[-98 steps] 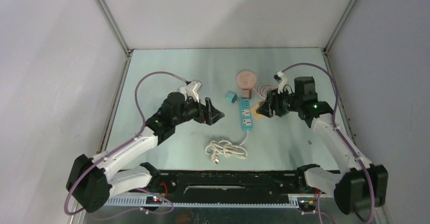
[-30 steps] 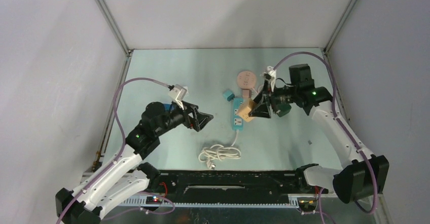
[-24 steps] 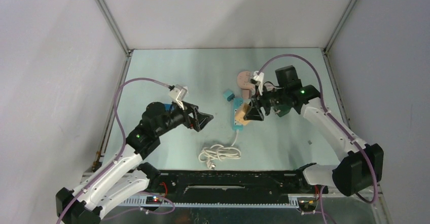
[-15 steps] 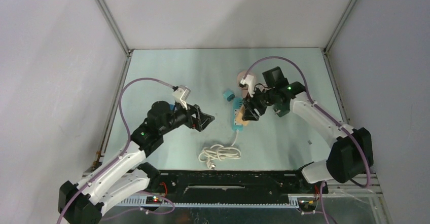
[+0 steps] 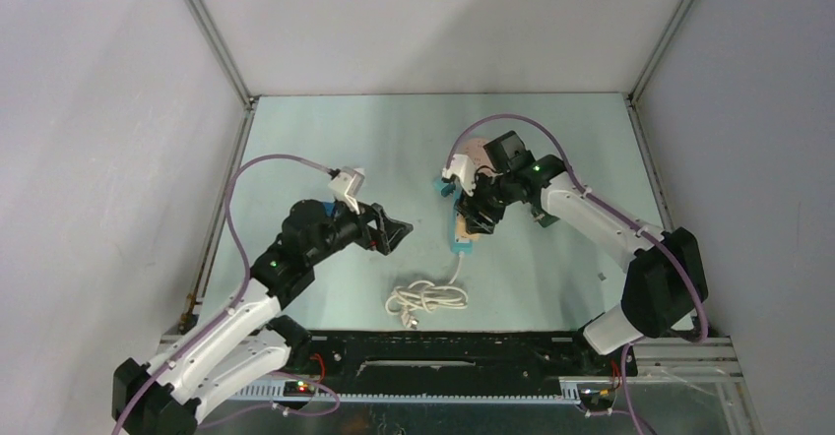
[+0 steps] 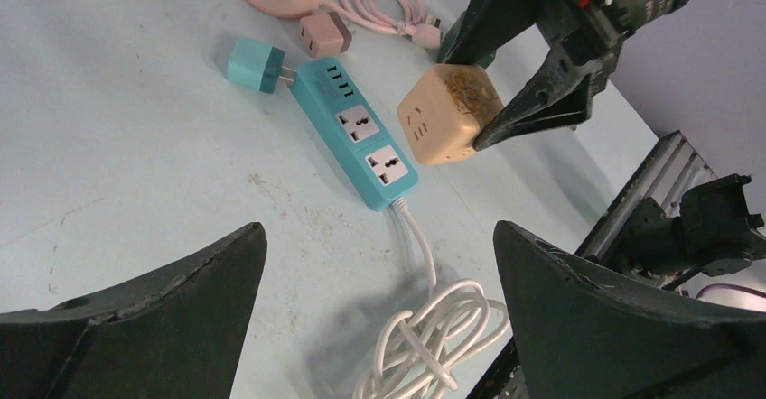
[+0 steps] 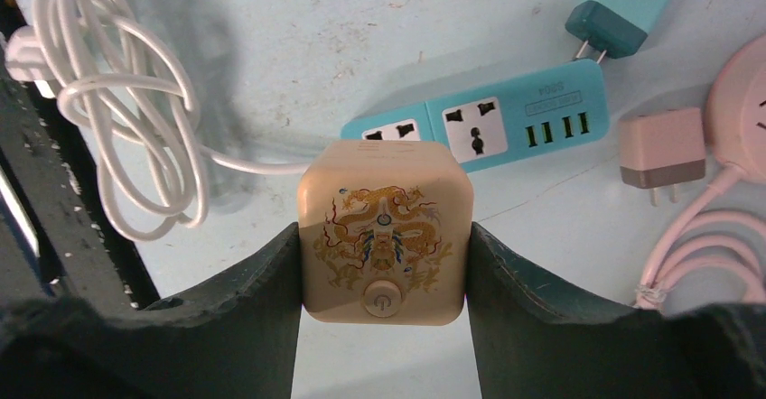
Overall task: Insert the plug
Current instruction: Insert the plug into the socket.
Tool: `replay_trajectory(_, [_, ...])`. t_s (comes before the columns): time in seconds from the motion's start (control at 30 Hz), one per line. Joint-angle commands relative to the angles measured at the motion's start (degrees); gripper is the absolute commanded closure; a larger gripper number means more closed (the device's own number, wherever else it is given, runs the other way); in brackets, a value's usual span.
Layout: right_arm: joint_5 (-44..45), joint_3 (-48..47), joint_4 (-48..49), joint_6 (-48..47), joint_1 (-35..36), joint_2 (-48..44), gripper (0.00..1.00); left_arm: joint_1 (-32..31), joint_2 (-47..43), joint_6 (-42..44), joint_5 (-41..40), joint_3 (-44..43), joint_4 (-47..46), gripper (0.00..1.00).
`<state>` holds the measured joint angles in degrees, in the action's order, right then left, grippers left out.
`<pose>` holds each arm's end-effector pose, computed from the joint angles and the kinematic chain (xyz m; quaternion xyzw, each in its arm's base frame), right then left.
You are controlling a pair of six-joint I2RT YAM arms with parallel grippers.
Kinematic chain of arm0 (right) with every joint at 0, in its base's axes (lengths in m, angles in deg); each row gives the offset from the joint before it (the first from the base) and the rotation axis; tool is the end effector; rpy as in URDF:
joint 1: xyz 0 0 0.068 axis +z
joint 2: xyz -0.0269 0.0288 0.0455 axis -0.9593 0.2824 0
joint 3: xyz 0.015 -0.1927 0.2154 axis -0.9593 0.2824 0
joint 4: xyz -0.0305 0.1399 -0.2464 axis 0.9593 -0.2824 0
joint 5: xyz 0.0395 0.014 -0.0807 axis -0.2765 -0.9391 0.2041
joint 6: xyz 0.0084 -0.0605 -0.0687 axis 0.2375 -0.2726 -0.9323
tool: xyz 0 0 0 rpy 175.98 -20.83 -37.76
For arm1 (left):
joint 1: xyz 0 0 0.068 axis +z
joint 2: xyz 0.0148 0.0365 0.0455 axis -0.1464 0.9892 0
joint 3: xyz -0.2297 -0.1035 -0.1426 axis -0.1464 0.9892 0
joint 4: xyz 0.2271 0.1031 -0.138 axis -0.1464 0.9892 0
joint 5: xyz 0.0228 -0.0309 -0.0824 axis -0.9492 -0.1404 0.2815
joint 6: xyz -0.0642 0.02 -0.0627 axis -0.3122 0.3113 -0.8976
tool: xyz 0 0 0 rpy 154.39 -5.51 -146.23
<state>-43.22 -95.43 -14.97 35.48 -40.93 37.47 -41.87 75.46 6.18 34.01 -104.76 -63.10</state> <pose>0.2841 0.2243 0.2431 -0.5431 0.7688 0.2171 0.2585 0.1960 -0.1523 0.2721 0.1563 0.7700 -0.3607 0.5025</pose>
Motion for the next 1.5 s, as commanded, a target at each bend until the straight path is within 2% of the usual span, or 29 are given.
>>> replay_trajectory(0.0, [1.71,-2.84,3.61,-4.5,1.08,0.68,1.0,0.63,-2.64,1.32,-2.69,-0.13,0.19,0.01])
replay_trajectory(0.23, [4.06,-2.84,5.15,-2.79,0.5,1.06,1.0,0.76,3.64,-2.01,-0.44,-0.13,-0.49,0.06])
replay_trajectory(0.33, [4.39,-2.86,5.18,1.91,-1.42,0.07,1.0,0.57,9.25,-3.33,3.52,-0.08,-3.11,0.11])
replay_trajectory(0.43, [5.7,-2.84,4.2,6.89,-3.61,-1.75,1.0,-0.79,14.92,-4.62,2.4,-0.83,-3.7,0.11])
replay_trajectory(0.67, [12.01,-0.11,2.28,17.26,-7.38,-8.99,1.0,-7.89,33.95,-6.29,-4.79,-13.88,0.42,0.09])
replay_trajectory(0.8, [17.34,3.62,3.45,21.6,-8.31,-15.33,1.0,-8.87,45.27,-7.46,-5.39,-21.16,0.54,0.08])
replay_trajectory(1.0, [21.55,9.1,6.02,26.59,-10.29,-25.63,1.0,-8.48,58.66,-4.49,-7.57,-32.57,3.15,0.07])
replay_trajectory(1.2, [18.08,10.51,4.82,27.5,-15.0,-30.62,1.0,-7.94,66.93,-2.29,-4.08,-41.07,2.34,0.07])
replay_trajectory(1.47, [13.29,11.0,3.94,26.87,-16.07,-30.96,1.0,-8.16,72.04,-0.93,1.79,-46.6,0.53,0.09])
